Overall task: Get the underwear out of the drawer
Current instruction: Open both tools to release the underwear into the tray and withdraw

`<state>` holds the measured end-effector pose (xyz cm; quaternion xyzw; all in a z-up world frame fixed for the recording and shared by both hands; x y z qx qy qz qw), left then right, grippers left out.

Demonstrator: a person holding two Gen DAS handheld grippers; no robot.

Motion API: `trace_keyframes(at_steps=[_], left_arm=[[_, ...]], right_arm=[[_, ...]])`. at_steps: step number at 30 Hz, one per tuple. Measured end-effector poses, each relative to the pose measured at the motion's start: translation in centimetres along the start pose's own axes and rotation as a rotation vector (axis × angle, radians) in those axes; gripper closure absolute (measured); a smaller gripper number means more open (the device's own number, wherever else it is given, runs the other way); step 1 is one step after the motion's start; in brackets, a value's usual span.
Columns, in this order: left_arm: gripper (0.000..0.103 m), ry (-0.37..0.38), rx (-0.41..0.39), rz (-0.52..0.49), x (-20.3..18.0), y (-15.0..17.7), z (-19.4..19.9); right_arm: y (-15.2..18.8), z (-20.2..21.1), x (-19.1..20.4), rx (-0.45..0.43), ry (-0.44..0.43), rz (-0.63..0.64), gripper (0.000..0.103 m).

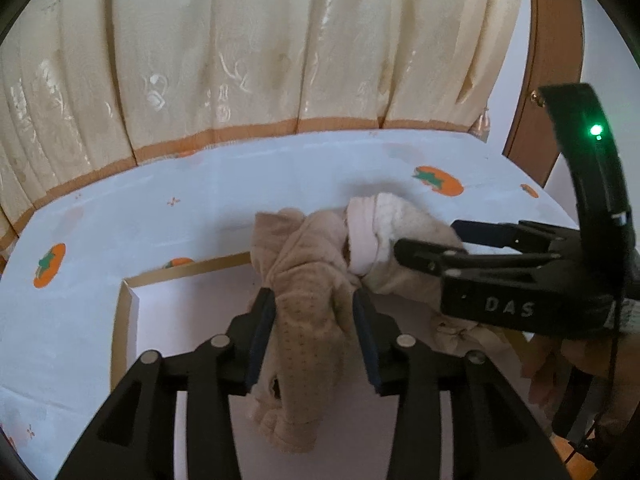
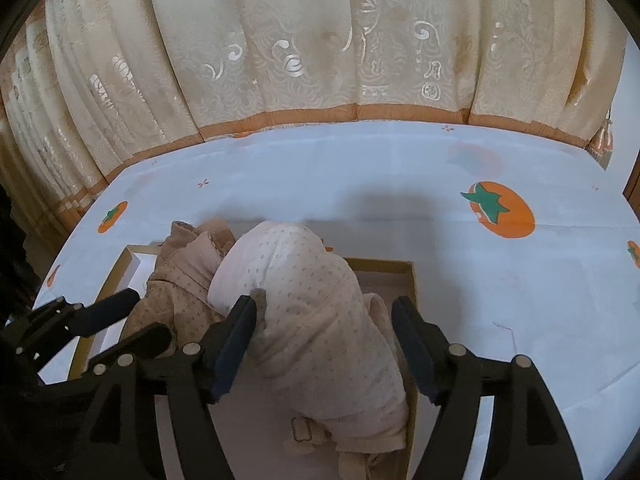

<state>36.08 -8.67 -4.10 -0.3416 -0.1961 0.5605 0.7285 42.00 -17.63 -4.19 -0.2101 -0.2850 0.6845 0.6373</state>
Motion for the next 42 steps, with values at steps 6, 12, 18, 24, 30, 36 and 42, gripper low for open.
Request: trace_keyframes(at_steps=[6, 12, 18, 24, 30, 36, 42], left_arm=[[0.038, -0.004, -0.056, -0.021, -0.9, -0.2, 2.4], [0.035, 0.005, -0.085, -0.013, -1.2, 0.2, 4.7], [0.035, 0.007, -0.113, -0.014, -1.5, 1.1, 7.1], [0.035, 0.02, -0.139, -0.01, -2.1, 2.4, 9.6], [0.029, 0.019, -0.174, -0.012, -2.6, 4.1, 12.2], [0.028, 0.005, -0.187, -0.024, -3.1, 5.9, 13.8], [0.028, 0.004, -0.196, -0.018, -3.3, 7.1, 15.0]], right_arm=[[0.1, 1.5, 0.3, -0.02, 0.013, 0.013, 0.026], [0.6, 3.6, 0.6, -0.043, 0.022, 0.022, 0.024], [1.8, 6.1, 1.5, -0.07, 0.016, 0.048, 0.024], [3.1, 8.9, 2.6, -0.098, -0.004, 0.066, 0.023], [4.9, 12.2, 3.9, -0.137, -0.029, 0.094, 0.023], [6.9, 14.3, 4.9, -0.158, -0.058, 0.108, 0.023], [8.4, 15.7, 5.5, -0.169, -0.072, 0.121, 0.023]])
Point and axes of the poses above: each gripper's, at about its wrist camera, not at the fingertips, and z roughly against the way its jaws point, x to its left, y to its underside, the point moved 6 cm from there along -z, roughly the way its jaws point, and after that the axes turned 6 degrees about y, right-handed, at the moved point
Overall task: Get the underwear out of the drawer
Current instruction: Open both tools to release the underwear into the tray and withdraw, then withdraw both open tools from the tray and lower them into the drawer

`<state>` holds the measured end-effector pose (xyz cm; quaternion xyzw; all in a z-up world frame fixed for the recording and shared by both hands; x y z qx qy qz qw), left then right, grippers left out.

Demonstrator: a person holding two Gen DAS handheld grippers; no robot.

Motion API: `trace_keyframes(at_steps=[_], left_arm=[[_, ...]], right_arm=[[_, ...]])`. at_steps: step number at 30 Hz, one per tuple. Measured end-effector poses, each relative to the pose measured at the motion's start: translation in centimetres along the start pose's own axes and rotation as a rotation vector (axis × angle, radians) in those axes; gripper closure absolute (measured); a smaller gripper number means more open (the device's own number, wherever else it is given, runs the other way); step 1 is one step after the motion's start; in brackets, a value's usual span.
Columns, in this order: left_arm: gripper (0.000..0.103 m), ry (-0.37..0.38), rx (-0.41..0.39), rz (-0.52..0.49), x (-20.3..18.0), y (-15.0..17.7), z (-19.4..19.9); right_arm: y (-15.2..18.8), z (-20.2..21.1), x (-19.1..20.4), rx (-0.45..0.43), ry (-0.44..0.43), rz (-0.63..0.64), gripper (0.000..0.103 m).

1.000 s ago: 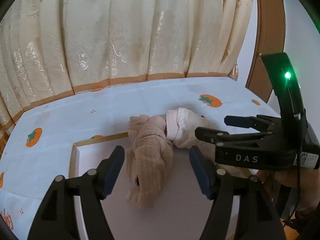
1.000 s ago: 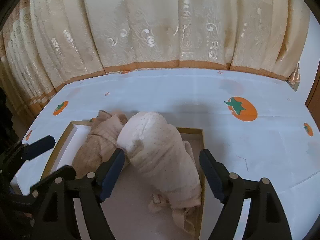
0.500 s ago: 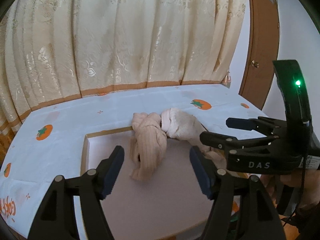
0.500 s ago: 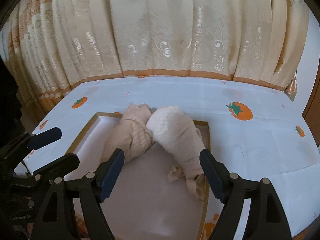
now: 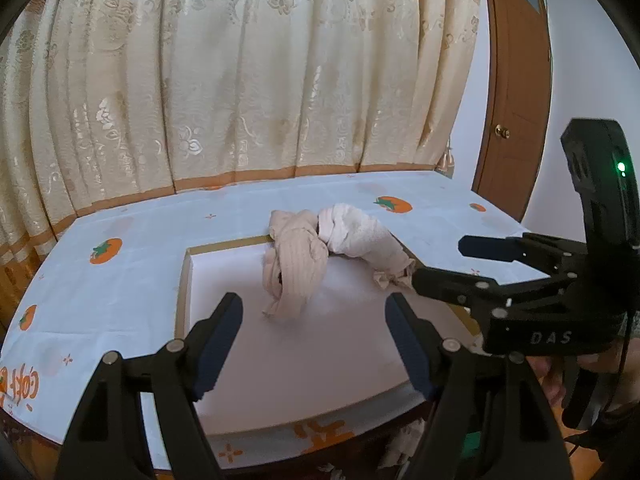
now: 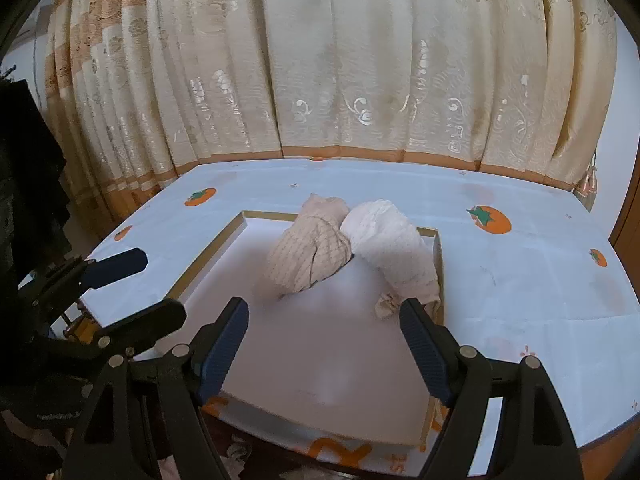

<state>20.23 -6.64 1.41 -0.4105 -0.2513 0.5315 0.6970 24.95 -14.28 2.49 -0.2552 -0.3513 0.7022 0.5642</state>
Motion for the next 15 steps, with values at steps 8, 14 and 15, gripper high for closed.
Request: trace_keyframes(at_steps=[8, 14, 15], left_arm=[[0.008, 0.004, -0.015, 0.014, -0.2, 1.3, 1.6], [0.008, 0.002, -0.023, 0.027, -0.1, 2.1, 2.7], [0.008, 0.0, -0.024, 0.028, -0.1, 2.2, 2.9]], right_arm=[[1.9, 2.0, 0.9, -0.011, -0.024, 0.004, 0.023], [3.4, 3.4, 1.6, -0.013, -0.036, 0.011, 0.023], [3.6, 3.7, 1.7, -0.016, -0.04, 0.009, 0.023]])
Point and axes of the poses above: each gripper's, at about its wrist camera, not at the fingertips, and z roughly against the way its jaws point, x to its left, y to its underside, the point moved 6 cm from there along -z, roughly the way its jaws point, and after that the axes turned 6 degrees about y, right-handed, at the moved point
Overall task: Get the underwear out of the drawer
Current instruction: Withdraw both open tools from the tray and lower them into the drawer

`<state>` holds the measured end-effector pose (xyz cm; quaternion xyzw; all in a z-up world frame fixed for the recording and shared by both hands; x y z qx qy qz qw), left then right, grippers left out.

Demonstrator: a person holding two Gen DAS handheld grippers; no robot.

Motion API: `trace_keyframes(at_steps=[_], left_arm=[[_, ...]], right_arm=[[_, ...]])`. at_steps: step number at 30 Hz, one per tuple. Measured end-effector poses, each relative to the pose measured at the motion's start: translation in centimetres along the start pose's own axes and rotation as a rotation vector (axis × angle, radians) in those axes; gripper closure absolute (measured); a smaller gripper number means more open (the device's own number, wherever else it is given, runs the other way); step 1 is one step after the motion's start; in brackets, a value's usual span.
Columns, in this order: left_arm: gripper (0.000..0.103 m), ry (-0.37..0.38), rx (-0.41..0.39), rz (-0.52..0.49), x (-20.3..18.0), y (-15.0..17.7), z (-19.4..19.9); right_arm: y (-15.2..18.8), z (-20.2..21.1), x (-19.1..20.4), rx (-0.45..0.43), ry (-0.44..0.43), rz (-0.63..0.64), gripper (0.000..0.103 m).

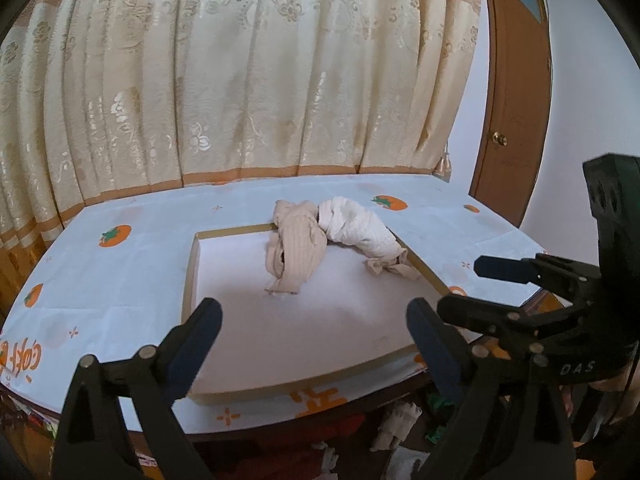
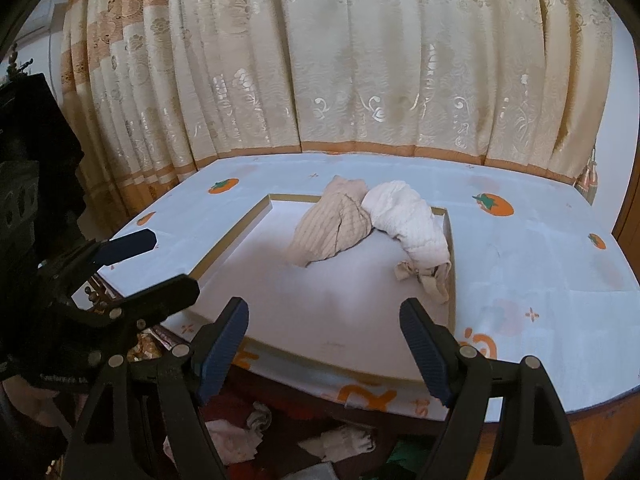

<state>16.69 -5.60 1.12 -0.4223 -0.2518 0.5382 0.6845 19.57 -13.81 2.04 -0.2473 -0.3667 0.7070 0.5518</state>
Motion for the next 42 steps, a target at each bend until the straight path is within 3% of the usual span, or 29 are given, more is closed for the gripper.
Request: trace_keyframes(at_steps=[20, 36, 42], left_arm=[[0.008, 0.002, 0.014, 0.025, 0.0, 4.8, 3.7], [0.008, -0.021, 0.199, 0.063, 2.2, 13.1, 1.1], [0.008, -0.025, 0.332, 0.023, 2.6, 16.6, -0.1]], right_arm=[[5.4, 3.8, 1.0, -0.004, -0.011, -0.003, 0.023], [12.3, 1.2, -1.1, 0.106, 0.005, -0.055, 0.023], [14.2, -0.2, -1.2, 0.149, 0.004, -0.058, 0.023]])
Point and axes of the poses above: each gripper's, at about its wrist camera, not at the fingertips, and z roughly against the way its jaws point, x to its left, y to its underside, the point moved 6 cm from there along -z, roughly the way its jaws point, and after that the axes turned 6 degrees about y, right-handed, at the moved point
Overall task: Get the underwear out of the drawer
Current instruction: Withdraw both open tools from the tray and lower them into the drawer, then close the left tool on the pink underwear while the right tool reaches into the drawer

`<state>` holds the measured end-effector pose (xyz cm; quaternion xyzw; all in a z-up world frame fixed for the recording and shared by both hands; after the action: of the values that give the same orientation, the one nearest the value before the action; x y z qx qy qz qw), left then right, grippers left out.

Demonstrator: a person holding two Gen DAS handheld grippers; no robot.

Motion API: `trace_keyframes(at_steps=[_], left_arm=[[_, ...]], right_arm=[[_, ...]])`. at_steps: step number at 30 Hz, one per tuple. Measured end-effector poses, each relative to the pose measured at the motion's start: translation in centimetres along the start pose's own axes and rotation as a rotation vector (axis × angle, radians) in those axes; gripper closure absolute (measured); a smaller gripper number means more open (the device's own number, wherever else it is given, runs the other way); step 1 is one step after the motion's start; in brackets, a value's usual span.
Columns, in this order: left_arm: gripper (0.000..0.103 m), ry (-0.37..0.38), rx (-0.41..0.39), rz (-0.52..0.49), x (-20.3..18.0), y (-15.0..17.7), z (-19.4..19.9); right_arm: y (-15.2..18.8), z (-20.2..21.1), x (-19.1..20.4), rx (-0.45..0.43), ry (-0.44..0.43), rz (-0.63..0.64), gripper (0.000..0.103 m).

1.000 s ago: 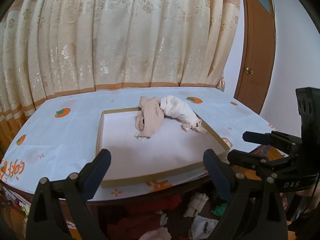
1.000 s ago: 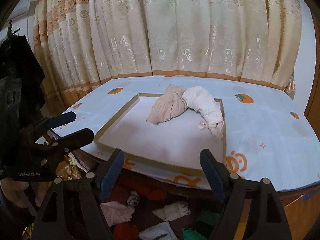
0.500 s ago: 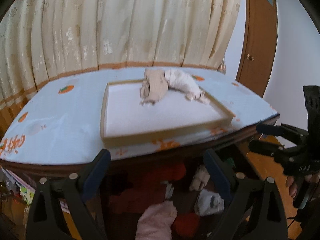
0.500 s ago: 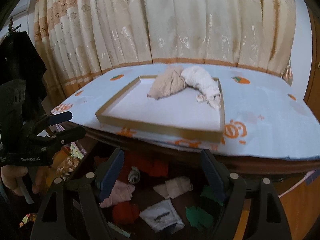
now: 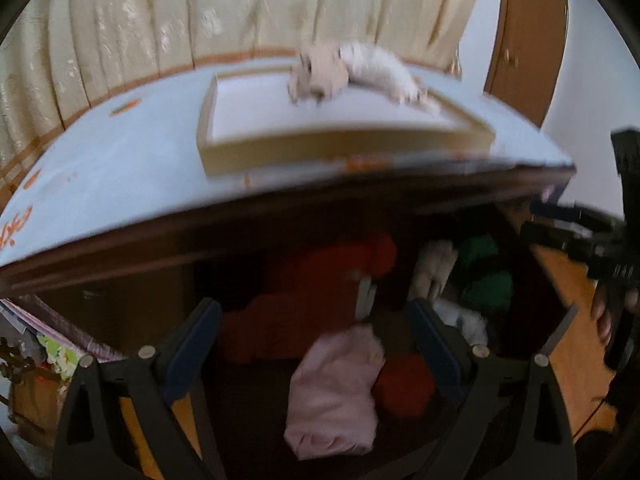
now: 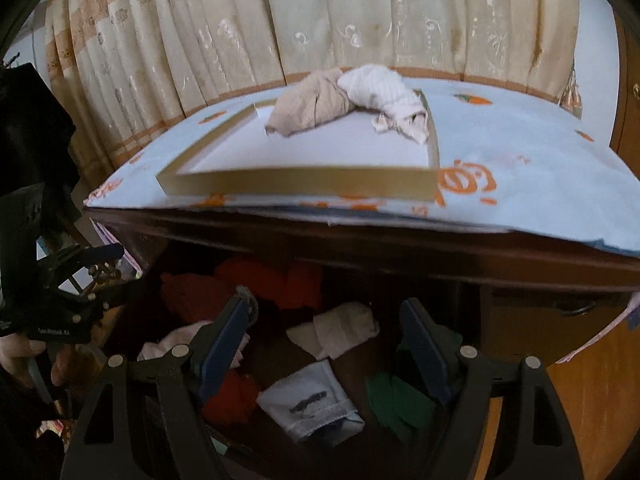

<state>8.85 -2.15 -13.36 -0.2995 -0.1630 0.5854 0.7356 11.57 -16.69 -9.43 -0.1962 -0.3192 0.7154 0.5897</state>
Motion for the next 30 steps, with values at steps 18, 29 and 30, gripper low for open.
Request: trace_keyframes(at_steps=[18, 29, 30], left_arm=[[0.01, 0.071, 0.352, -0.053, -1.2, 4.7, -6.0], [0.021, 0.128, 0.455, -0.025, -1.3, 6.1, -7.9], [0.021, 0.135, 0.461, -0.014, -1.3, 6.3, -8.0]], right_arm=[[3.0, -3.2, -1.8, 0.068, 0.025, 0.001, 0.023], [3.6, -4.0, -2.4, 0.083, 0.016, -0.005, 0.023], [3.6, -4.0, -2.3, 0.081, 0.016, 0.0, 0.023]])
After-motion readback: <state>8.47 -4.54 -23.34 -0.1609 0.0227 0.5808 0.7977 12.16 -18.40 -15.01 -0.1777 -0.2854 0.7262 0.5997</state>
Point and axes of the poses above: each gripper's, at about its wrist camera, not at the fingertips, and z roughly against the way its jaws point, x to its left, y to its underside, the point moved 6 cm from there along -z, roughly the way its jaws point, and after that the axes turned 6 degrees about y, right-handed, at the moved point
